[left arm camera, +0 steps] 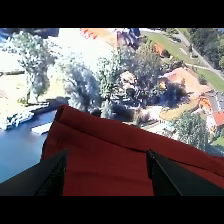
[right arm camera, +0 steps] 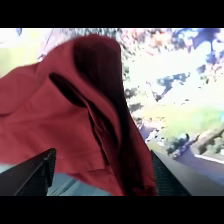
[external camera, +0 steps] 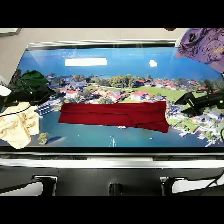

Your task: Fold the clothes and pants, and hang the long-sleeved shirts on hangers.

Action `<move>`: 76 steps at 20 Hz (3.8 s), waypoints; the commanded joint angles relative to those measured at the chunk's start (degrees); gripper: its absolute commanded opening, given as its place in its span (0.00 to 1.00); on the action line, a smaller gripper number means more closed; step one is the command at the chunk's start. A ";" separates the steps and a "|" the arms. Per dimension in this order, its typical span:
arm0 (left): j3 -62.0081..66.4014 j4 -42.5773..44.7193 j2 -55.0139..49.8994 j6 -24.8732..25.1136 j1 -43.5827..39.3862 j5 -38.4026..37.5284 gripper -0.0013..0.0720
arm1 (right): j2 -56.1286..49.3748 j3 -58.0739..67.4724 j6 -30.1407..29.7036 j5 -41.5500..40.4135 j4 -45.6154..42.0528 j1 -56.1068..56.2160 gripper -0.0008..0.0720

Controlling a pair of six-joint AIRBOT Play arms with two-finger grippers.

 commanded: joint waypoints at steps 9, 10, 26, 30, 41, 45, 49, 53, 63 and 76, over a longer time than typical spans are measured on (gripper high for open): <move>0.20 0.07 0.81 -0.63 0.00 -0.24 0.78 | -14.38 -0.22 -8.55 1.22 8.46 1.36 0.92; 0.17 0.07 0.81 -1.01 0.00 -0.24 0.78 | -14.78 -0.22 -8.72 1.31 8.46 1.79 0.92; 0.15 -0.13 0.04 -2.21 -4.28 0.50 0.04 | -9.38 0.04 -7.15 -0.44 6.84 10.16 0.05; 0.17 -1.81 -3.26 -2.27 -14.53 4.28 0.04 | 0.31 3.26 0.74 -0.94 1.55 10.19 0.04; 20.81 -19.56 -28.70 -2.51 -44.13 11.08 0.03 | 14.97 5.95 8.85 5.46 -2.80 10.16 0.05; 36.06 -20.52 -39.52 -7.26 -50.42 8.11 0.03 | 17.94 7.32 13.29 6.25 -3.89 10.16 0.05; 43.25 -20.52 -45.83 -12.87 -52.65 7.96 0.03 | 18.03 14.23 16.22 9.60 -6.36 10.16 0.05; 44.96 -22.69 -48.06 -14.03 -53.70 9.07 0.03 | 18.03 17.92 18.18 12.17 -6.27 10.19 0.05; 48.78 -25.81 -50.45 -12.98 -56.13 10.99 0.03 | 19.17 18.14 20.24 12.44 -5.60 10.19 0.05; 48.76 13.00 -27.63 -16.11 -28.96 -23.08 0.03 | 15.72 18.12 23.47 5.01 -4.72 27.04 0.05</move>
